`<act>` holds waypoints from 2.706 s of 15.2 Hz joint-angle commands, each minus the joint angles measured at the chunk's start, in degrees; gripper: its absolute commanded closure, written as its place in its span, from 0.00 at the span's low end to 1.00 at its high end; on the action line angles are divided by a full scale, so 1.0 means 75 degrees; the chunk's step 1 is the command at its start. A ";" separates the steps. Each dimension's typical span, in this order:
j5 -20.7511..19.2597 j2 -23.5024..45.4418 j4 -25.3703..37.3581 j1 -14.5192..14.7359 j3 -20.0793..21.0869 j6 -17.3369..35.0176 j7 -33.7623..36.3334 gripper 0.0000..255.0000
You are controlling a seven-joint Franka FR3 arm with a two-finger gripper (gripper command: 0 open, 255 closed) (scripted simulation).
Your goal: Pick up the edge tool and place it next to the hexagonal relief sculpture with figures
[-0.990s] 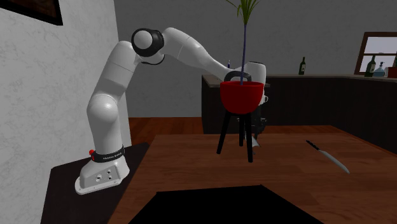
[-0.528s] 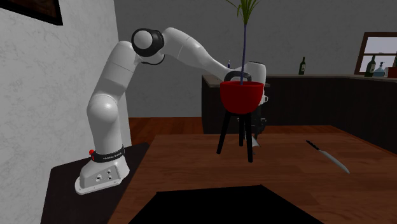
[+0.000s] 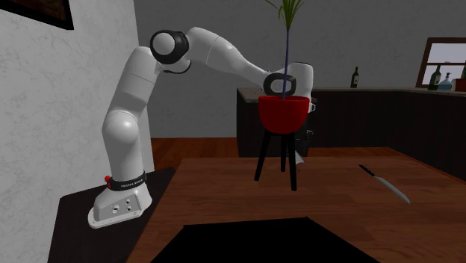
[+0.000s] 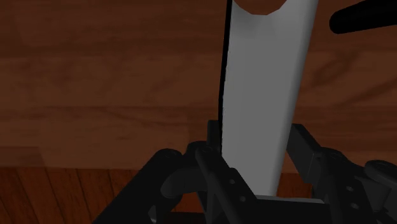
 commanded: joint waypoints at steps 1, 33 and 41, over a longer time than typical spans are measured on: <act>-0.0049 -0.0065 0.0114 0.0011 -0.0025 -0.0173 0.0037 1.00; -0.2599 -0.4415 -0.2955 0.0253 -0.0749 -0.0728 0.0351 1.00; -0.3959 -0.6593 -0.4661 -0.0550 -0.0752 -0.0893 0.0319 1.00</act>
